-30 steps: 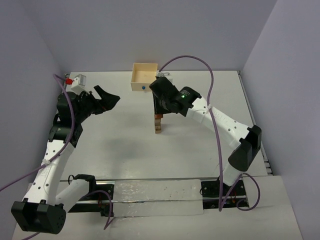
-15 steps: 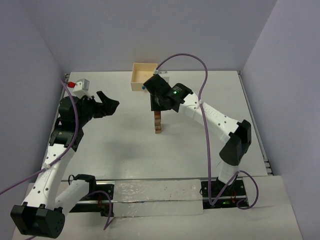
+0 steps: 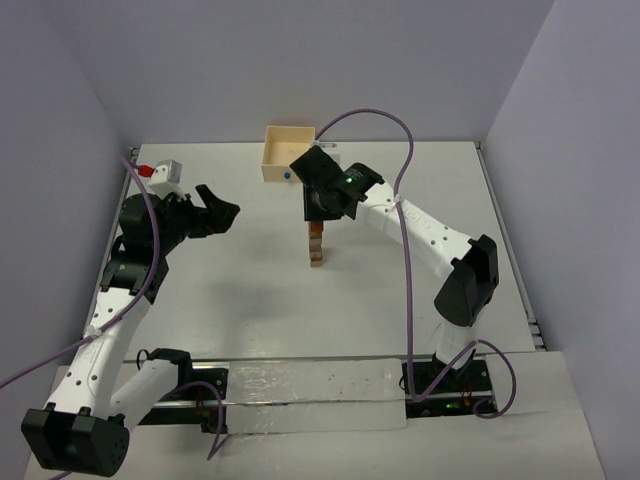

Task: Build the wood block tower

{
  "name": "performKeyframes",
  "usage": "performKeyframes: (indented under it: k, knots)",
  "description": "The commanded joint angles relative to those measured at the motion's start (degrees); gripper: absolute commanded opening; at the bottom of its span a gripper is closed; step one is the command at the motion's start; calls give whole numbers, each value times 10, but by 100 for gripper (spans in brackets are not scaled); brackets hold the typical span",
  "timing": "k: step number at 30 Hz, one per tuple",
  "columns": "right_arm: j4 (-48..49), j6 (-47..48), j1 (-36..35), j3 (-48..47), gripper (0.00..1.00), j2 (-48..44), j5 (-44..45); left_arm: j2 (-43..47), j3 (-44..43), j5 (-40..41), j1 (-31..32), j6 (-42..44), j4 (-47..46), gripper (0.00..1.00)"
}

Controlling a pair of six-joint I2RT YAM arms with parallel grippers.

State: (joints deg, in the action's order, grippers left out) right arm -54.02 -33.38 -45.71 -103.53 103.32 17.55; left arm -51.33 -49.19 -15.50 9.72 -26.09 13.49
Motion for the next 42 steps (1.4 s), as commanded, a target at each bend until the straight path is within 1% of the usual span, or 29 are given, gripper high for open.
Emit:
performKeyframes:
  k: [1,7,11,18,32,42]
  knots:
    - [-5,-1,4,-25,0,10,0,5,-1,-13,5,7,-24,99]
    - [-5,2,5,-27,0,14,-5,7,-2,-12,5,7,-24,99]
    - [-6,1,6,-28,2,16,-4,9,1,-16,5,4,-26,99]
    - [-6,1,7,-28,10,23,-6,9,4,-17,5,3,-28,99]
    - [-7,2,15,-34,11,30,-6,15,13,-19,5,4,-29,99]
    - [-8,2,15,-37,17,34,-14,15,15,-20,5,1,-32,99]
